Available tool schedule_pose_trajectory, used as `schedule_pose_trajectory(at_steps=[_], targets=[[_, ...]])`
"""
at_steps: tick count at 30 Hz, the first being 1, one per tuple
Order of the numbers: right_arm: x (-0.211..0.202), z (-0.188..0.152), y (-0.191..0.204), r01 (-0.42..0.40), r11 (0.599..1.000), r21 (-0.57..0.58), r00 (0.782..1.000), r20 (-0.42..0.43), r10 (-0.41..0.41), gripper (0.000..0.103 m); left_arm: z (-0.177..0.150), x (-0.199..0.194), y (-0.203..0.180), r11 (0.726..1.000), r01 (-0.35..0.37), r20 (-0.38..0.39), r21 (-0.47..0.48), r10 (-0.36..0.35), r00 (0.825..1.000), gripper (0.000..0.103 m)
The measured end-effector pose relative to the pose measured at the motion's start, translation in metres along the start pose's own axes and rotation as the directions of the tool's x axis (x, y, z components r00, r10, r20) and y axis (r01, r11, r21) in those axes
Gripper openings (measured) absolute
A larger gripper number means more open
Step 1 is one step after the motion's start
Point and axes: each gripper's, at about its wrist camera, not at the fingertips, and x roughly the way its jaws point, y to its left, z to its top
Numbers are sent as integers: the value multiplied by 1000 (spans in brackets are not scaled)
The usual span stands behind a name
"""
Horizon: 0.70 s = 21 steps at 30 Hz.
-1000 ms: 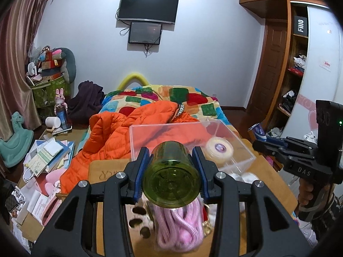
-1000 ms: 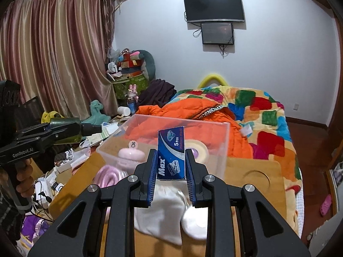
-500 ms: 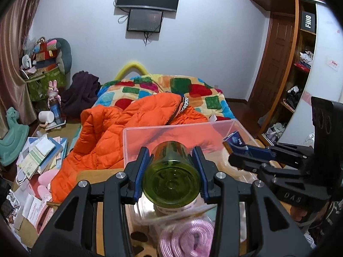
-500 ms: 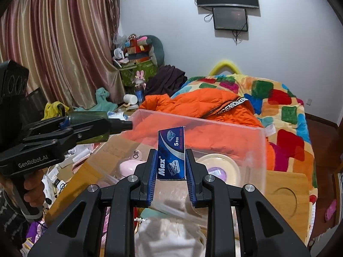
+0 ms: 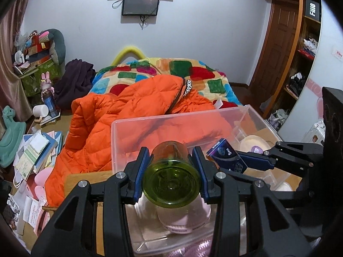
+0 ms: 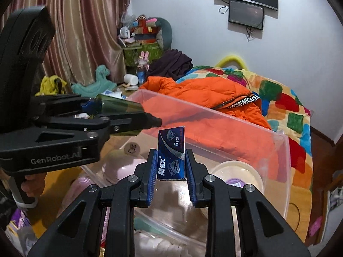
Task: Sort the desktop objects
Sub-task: 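Open the right tool to drop the blue box while the left tool drops the bottle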
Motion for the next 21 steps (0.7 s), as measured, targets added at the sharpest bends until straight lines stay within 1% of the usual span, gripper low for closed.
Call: schedule_pose_trajectory(at_steps=[5,8,15,17,19,21], targets=[[7,-2,3,14,1000,-19,1000,-8,-14,23,0,8,-3,1000,-7,-16,8,7,1000,41],[7,-3,8,47,998,-37,999,8,-46,23,0,11,-2,1000,-1,-19,4,1,1000,41],[10,-5,12,81,995,-64,997,7,-81,24,-1,12,-2,1000,-7,-27,1,7,1000,41],[11,-5,12,95,993,-67,995,9,-95,30,-1,12,-2,1000,-5,-27,-4,5,1000,41],[10,-6,12,110,992,-69,994,18,-109,42,0,11,-2,1000,-5,-26,-7,5,1000,41],[7,-5,13,119,990,-69,993,29,-117,44,0,8,-2,1000,-7,-24,-10,7,1000,41]])
